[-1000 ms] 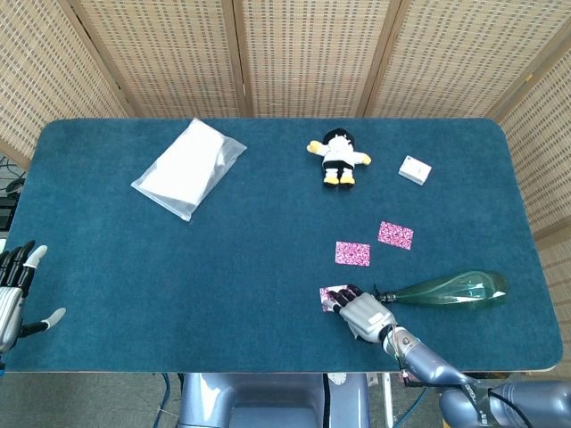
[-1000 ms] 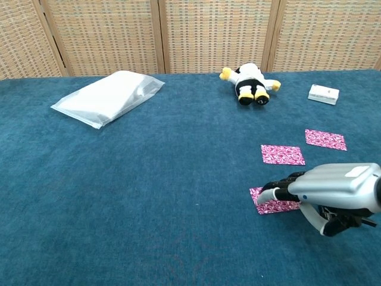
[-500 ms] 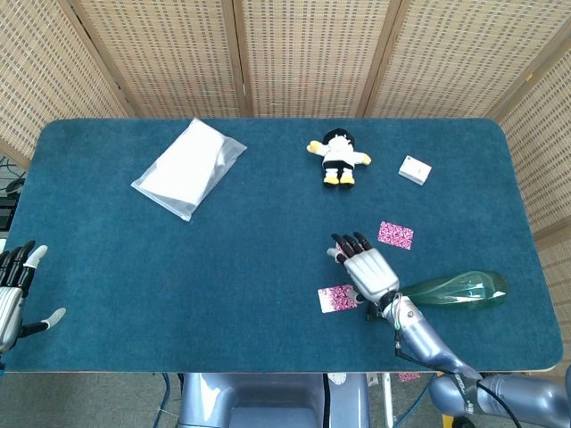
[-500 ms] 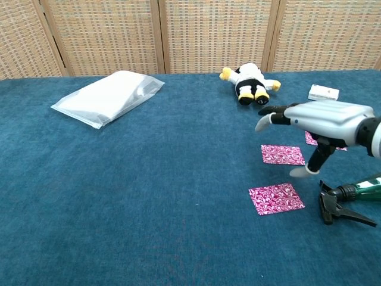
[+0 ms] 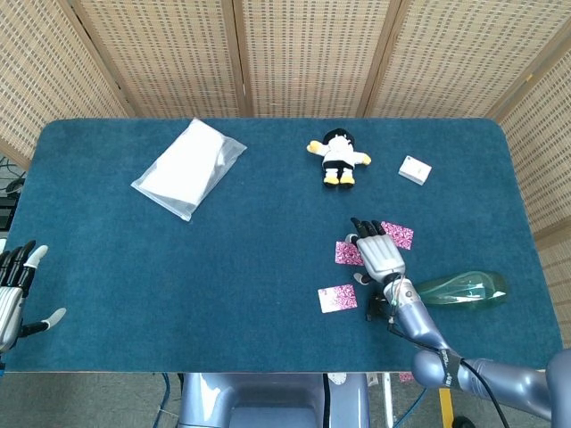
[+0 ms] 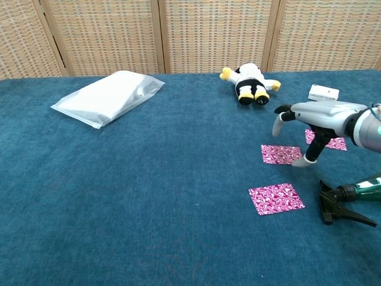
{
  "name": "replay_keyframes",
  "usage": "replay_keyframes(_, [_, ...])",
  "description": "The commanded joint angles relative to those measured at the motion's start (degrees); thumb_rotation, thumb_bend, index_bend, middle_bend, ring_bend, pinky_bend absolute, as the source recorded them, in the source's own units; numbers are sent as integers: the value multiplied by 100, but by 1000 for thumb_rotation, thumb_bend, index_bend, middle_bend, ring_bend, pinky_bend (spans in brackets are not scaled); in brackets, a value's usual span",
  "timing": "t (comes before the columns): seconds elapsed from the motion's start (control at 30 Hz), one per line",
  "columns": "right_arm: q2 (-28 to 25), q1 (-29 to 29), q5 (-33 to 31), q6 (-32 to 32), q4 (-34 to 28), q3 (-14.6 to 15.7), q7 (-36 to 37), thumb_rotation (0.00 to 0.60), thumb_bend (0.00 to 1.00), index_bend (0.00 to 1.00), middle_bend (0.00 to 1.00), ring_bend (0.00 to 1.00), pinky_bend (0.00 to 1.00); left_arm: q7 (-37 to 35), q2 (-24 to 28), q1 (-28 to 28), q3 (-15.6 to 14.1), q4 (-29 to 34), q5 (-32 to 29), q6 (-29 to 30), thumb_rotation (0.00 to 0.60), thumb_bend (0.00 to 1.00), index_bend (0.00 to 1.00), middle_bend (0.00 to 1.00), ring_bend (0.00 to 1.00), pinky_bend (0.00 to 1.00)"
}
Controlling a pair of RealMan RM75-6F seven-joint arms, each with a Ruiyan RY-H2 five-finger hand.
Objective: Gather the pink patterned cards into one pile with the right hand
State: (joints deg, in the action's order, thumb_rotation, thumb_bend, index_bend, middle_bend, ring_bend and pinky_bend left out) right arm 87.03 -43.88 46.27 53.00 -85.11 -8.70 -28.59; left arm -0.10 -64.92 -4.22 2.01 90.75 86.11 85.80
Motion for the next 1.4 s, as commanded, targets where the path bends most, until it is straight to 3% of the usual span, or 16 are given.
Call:
replay_keyframes(0.03, [87,-154,-396,-55,86,-133,-216,600,260,269,0,0,0,0,1,-2,2,0,-4,-3,600,0,0,0,0,0])
replay_keyframes(0.23, [224,-356,-1106,-14,205,-199,-602,600,260,272,0,0,0,-11,9,-6,1,3,-11,-17,600,0,0,0,0,0])
replay_keyframes(0.5, [394,-481,-1407,27,367,-187,-765,600,260,274,0,0,0,-24,21,-13,-2,7,-18,-40,600,0,0,0,0,0])
replay_keyframes(1.4, [743,-571,-1497,-108,1000,-83,-783,600,260,296,0,0,0,-8,9,-11,5,10,-29,-28,600,0,0,0,0,0])
